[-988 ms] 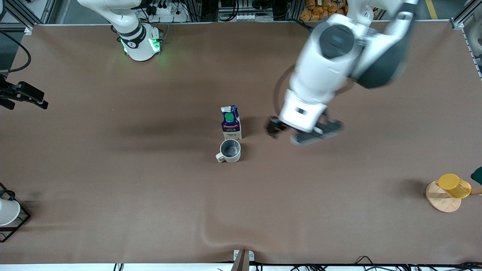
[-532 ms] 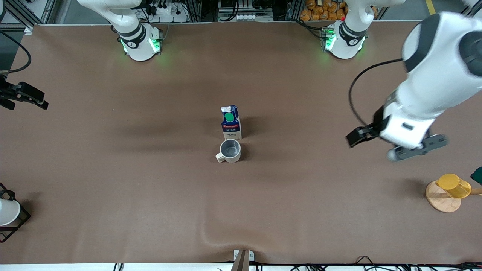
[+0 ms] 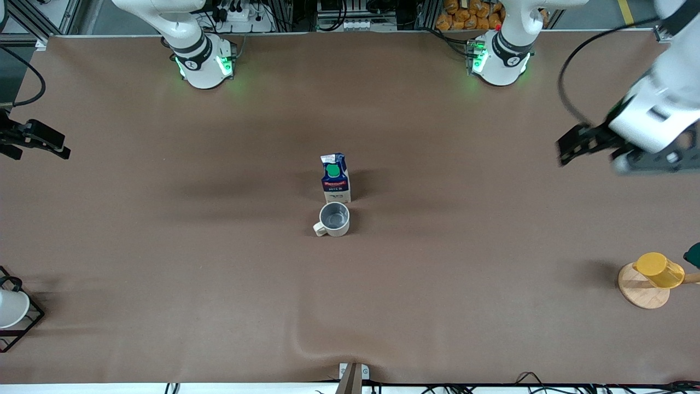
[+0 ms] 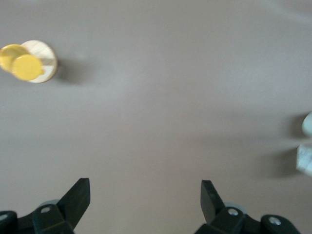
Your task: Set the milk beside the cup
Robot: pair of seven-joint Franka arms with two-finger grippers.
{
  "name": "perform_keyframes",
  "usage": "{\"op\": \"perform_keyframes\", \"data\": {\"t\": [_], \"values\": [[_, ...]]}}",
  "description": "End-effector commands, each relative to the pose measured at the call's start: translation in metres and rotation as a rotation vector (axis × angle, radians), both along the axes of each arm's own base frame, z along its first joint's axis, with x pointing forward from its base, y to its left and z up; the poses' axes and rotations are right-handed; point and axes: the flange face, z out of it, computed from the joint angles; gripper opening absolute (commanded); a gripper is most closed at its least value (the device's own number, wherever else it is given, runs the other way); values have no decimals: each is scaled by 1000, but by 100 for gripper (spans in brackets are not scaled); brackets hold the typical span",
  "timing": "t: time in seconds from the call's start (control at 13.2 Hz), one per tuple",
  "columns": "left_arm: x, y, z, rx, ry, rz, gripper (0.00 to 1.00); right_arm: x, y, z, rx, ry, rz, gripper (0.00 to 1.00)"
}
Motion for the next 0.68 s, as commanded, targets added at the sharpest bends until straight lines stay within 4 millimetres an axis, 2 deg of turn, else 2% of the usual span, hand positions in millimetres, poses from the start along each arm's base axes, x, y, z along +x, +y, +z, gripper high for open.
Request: {"op": "perform_keyframes", "data": {"t": [0.0,0.15,0.3,0.38,0.46,0.61], "values": [[-37,23,23,-3,26,-93,100,1,-4,3,-16,8,2,100],[-37,23,31,-7,8,-94,100,1,-4,3,-16,8,4,100],[-36,20,31,-33,10,-94,100,1,-4,3,-16,11,2,100],[-35,23,29,-40,16,-87,100,1,-3,3,-16,11,4,100],[-33,36,29,-54,15,-61,100,1,-3,3,-16,11,4,100],[-33,39,30,-70,14,-54,100,1,-2,4,-13,9,4,100]]}}
